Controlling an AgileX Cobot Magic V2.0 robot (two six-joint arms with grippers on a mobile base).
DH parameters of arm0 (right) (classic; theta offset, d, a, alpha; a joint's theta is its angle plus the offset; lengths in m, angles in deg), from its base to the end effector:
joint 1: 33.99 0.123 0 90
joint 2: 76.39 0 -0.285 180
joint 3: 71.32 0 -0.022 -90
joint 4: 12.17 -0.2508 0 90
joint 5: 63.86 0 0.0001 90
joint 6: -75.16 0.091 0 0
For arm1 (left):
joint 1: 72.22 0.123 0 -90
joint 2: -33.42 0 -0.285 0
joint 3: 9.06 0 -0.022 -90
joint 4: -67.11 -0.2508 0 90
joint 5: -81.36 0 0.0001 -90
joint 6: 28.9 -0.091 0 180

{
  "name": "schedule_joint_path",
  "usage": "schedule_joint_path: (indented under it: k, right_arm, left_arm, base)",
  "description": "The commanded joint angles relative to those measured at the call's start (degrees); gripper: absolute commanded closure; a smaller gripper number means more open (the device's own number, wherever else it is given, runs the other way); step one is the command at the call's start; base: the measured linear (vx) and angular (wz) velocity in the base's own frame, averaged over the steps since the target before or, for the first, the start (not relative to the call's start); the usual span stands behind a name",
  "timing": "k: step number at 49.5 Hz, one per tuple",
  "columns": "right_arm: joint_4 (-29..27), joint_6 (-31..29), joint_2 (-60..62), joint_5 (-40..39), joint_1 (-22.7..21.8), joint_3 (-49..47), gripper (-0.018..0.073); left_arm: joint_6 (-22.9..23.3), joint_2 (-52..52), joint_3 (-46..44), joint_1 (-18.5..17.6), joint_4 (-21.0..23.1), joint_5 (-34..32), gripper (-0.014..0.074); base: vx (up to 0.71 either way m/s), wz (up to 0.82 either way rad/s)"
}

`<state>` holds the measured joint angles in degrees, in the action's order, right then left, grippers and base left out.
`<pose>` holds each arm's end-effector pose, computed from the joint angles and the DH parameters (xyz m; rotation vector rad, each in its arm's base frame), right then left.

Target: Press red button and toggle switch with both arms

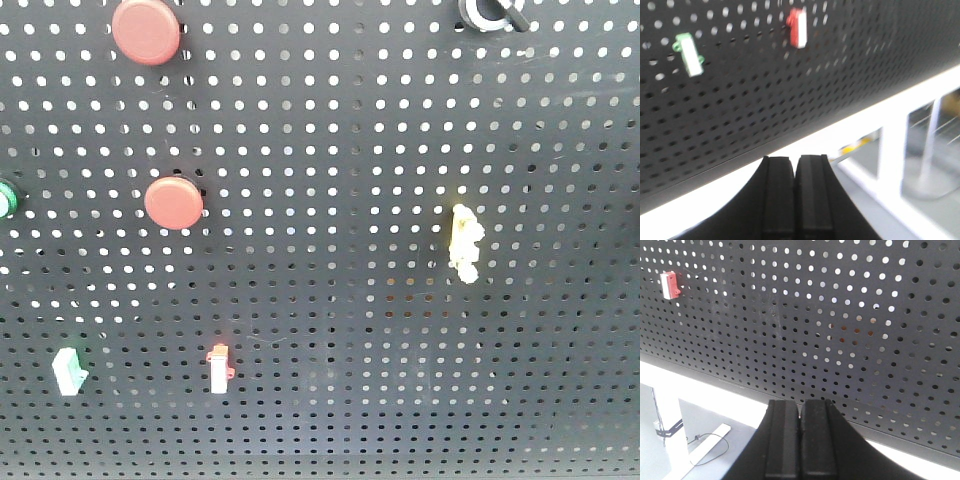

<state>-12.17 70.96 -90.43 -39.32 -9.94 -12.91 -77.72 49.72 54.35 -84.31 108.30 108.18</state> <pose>0.0423 0.0189 0.2776 -0.4147 1.6481 0.2592 0.0478 -0.0380 0.2535 0.5614 1.6624 -0.2805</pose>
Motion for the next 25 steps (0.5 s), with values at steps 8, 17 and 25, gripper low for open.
schedule_joint_path:
  k: [8, 17, 25]
  right_arm:
    - [0.0, -0.1, -0.6, -4.4, -0.3, -1.5, 0.0562]
    - [0.0, -0.1, -0.6, -4.5, -0.3, -1.5, 0.0562]
    - [0.0, -0.1, -0.6, -4.5, -0.3, -1.5, 0.0562]
  left_arm:
    - [23.4, -5.5, 6.9, 0.0, -23.1, -16.0, 0.0595]
    - [43.3, -10.4, 18.1, 0.6, -35.4, -30.1, 0.0595]
    - [43.9, -10.2, 17.4, 5.4, -36.0, -26.1, 0.0595]
  base:
    - [0.00, 0.00]
    - [0.00, 0.00]
    - [0.00, 0.00]
